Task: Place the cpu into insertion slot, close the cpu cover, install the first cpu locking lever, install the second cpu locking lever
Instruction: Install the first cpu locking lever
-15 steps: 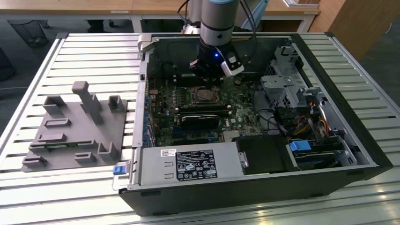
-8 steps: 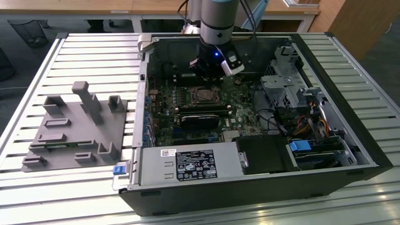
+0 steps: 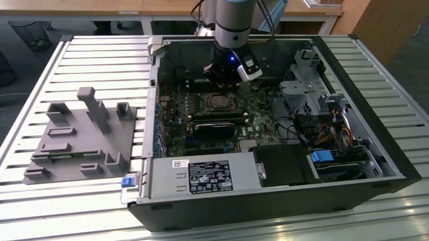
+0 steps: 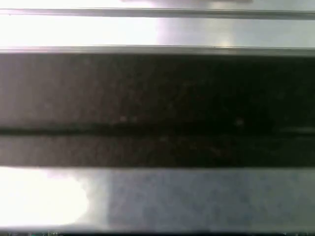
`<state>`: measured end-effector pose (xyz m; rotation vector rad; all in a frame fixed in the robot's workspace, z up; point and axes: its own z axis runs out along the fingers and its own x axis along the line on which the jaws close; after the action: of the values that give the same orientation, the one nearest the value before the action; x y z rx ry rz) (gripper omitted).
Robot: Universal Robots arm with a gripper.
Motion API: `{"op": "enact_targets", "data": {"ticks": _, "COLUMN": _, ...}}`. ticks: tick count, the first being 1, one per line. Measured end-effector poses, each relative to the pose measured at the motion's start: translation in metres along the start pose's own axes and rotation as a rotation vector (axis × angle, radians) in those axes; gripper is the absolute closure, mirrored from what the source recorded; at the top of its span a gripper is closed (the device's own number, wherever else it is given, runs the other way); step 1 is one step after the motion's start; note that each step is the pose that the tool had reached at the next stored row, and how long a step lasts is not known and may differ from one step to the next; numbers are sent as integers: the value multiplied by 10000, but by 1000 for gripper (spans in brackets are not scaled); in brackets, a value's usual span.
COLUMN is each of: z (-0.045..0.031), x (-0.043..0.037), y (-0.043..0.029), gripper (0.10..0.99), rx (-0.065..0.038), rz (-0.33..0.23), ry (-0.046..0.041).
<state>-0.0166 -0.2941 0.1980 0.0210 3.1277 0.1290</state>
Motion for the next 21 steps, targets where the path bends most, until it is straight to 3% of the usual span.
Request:
{"op": "enact_targets", "data": {"ticks": 5, "z": 31, "x": 1, "y": 7, "gripper": 969, "rx": 24, "rz": 0, "ry": 4}}
{"op": "enact_targets", "data": {"ticks": 8, "z": 43, "x": 2, "y": 8, "gripper": 969, "rx": -22, "rz": 2, "ry": 6}}
{"op": "enact_targets", "data": {"ticks": 13, "z": -7, "x": -2, "y": 20, "gripper": 969, "rx": -90, "rz": 1, "ry": -7}}
{"op": "enact_targets", "data": {"ticks": 21, "z": -26, "x": -6, "y": 11, "gripper": 969, "rx": -75, "rz": 2, "ry": 0}}
